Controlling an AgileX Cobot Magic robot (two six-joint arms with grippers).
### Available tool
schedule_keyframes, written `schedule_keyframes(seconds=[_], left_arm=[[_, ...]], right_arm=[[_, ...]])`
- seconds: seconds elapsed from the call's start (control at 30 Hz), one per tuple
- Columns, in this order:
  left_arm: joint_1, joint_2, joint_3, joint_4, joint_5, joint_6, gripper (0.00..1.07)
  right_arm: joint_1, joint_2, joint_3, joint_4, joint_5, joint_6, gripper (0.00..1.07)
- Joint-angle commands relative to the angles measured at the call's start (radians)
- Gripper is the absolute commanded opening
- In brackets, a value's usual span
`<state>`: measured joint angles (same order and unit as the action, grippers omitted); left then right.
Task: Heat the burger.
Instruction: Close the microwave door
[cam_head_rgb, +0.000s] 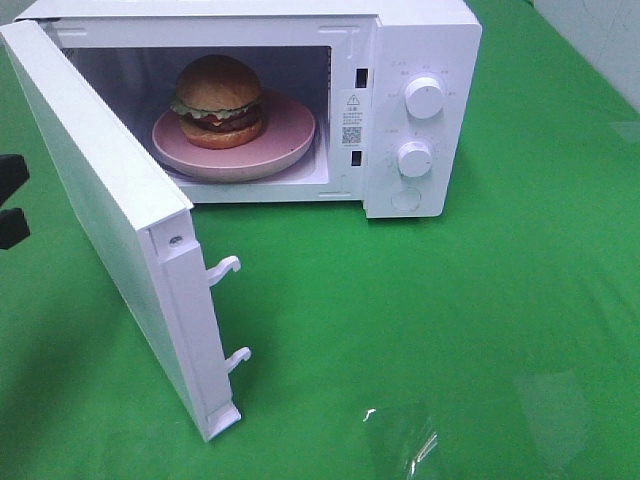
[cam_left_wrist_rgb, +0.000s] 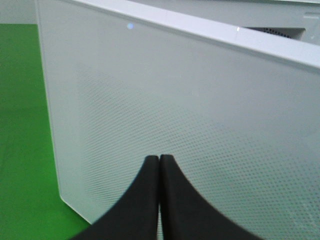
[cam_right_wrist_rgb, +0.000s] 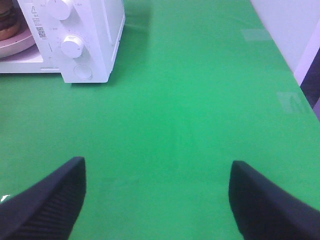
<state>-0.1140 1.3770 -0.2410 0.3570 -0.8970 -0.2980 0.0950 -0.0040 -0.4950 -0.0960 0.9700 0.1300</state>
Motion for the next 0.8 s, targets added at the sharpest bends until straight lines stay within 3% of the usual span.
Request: schedule_keyframes(seconds=[0.03,0.1,0.17,0.4,0.6,0.8], left_arm=[[-0.054,0.012,-0.009,-0.041,-0.015,0.041,0.00],[-0.122,0.044,-0.009,-0.133,-0.015,0.092,0.00],[-0.153,0.056,-0.009,-0.160,-0.019,0.097,0.00],[-0.219,0.089,-0.018,-0.197,-0.048,0.101,0.00],[-0.338,0.157,-0.081,-0.301,-0.040,0.159,0.00],[-0.401,0.208,-0.154,-0.336,-0.035,0.164,0.00]], right_arm=[[-0.003,-0.027,0.002,0.001,-0.007,-0.002,0.75],[-0.003,-0.027,0.002,0.001,-0.007,-0.002,0.75],[-0.003,-0.027,0.002,0.001,-0.007,-0.002,0.75],[-0.003,-0.027,0.002,0.001,-0.007,-0.002,0.75],[-0.003,-0.027,0.002,0.001,-0.007,-0.002,0.75],[-0.003,-0.027,0.002,0.001,-0.007,-0.002,0.75]])
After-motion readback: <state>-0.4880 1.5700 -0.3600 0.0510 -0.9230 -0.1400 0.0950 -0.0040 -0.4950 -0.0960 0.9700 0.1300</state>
